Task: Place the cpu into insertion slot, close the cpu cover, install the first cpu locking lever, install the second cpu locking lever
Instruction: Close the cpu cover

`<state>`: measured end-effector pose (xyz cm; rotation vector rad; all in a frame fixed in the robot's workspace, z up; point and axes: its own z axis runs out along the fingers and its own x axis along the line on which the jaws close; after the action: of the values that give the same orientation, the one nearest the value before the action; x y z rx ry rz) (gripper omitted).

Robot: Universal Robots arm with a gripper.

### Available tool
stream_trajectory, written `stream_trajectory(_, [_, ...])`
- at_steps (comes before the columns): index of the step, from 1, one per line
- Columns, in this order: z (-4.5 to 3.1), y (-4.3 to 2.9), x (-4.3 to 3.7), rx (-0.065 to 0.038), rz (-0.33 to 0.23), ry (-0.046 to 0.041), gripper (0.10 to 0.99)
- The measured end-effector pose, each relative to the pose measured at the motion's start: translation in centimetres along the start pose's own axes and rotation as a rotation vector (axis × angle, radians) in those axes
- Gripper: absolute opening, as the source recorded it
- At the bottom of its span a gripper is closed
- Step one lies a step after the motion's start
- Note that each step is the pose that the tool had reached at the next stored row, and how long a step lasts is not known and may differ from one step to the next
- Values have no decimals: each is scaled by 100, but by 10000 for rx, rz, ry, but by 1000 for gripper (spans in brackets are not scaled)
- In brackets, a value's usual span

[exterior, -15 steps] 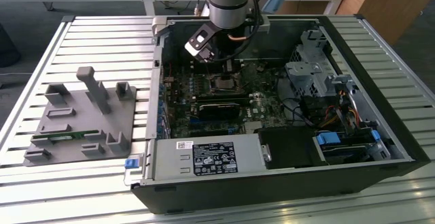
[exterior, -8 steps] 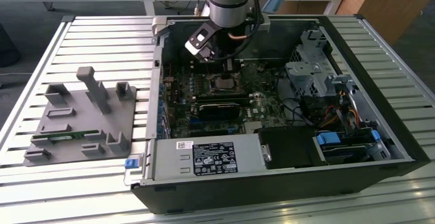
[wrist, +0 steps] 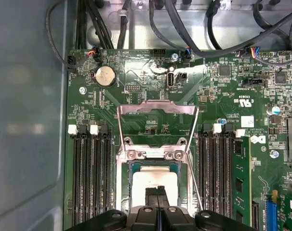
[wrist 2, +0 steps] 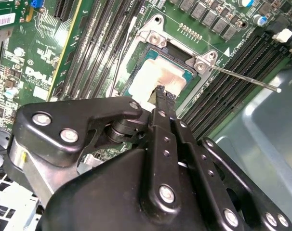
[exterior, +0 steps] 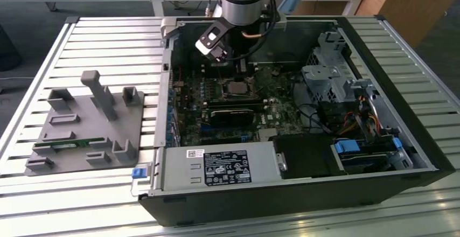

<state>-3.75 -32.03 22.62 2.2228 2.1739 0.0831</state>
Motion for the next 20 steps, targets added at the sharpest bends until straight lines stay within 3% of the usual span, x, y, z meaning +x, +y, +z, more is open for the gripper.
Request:
stream_trajectory(9, [-100, 6, 2, 0, 0, -2, 106])
stream_trajectory(17, [-257, 15, 4, 0, 0, -2, 106])
stream_trajectory(20, [-259, 16, 4, -1, -1, -4, 106])
